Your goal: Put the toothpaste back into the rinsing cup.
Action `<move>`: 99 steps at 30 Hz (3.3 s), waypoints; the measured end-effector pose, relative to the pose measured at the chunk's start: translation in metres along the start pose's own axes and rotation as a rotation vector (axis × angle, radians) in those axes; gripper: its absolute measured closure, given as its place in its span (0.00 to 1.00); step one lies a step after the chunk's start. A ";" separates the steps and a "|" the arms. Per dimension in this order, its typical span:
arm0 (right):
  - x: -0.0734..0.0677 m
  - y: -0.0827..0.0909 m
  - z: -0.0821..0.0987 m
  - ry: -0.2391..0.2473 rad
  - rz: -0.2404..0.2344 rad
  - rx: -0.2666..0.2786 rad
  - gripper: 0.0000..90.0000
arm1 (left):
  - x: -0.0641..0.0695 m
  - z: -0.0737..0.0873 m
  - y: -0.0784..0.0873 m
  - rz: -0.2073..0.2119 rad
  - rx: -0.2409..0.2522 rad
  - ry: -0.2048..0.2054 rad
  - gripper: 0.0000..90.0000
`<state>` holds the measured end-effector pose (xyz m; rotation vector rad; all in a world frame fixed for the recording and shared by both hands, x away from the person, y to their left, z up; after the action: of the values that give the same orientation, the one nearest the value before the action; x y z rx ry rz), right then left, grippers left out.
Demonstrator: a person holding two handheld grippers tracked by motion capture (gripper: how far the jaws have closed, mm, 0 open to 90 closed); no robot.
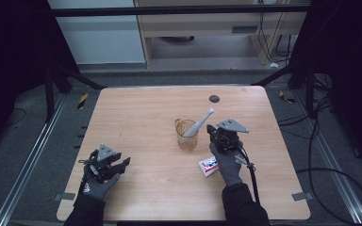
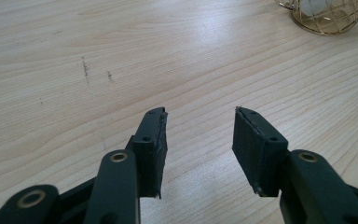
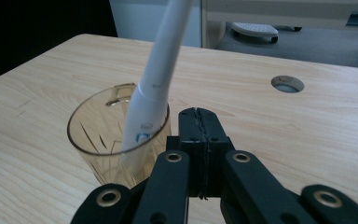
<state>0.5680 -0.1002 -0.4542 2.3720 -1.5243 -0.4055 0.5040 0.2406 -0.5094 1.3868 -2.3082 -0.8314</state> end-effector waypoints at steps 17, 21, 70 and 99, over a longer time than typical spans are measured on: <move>-0.017 -0.016 -0.016 -0.016 0.006 0.023 1.00 | -0.001 0.000 0.000 0.002 0.003 0.004 0.60; -0.022 -0.019 -0.018 -0.019 0.006 0.025 1.00 | -0.001 0.000 0.000 0.001 0.003 0.004 0.60; -0.075 -0.036 -0.020 0.057 -0.047 0.031 1.00 | -0.002 0.000 0.000 -0.002 0.006 0.004 0.61; -0.072 -0.032 -0.024 0.057 -0.040 0.042 1.00 | -0.002 0.001 -0.001 -0.003 0.002 0.005 0.61</move>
<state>0.5755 -0.0193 -0.4390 2.4274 -1.4763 -0.3144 0.5054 0.2426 -0.5106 1.3916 -2.3041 -0.8256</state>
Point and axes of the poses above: each handheld gripper's, and its own axes: y roughly backward along the jaws, z roughly out of its underside, x roughly to its right, the point moved 7 cm from there along -y, roughly forward along the jaws
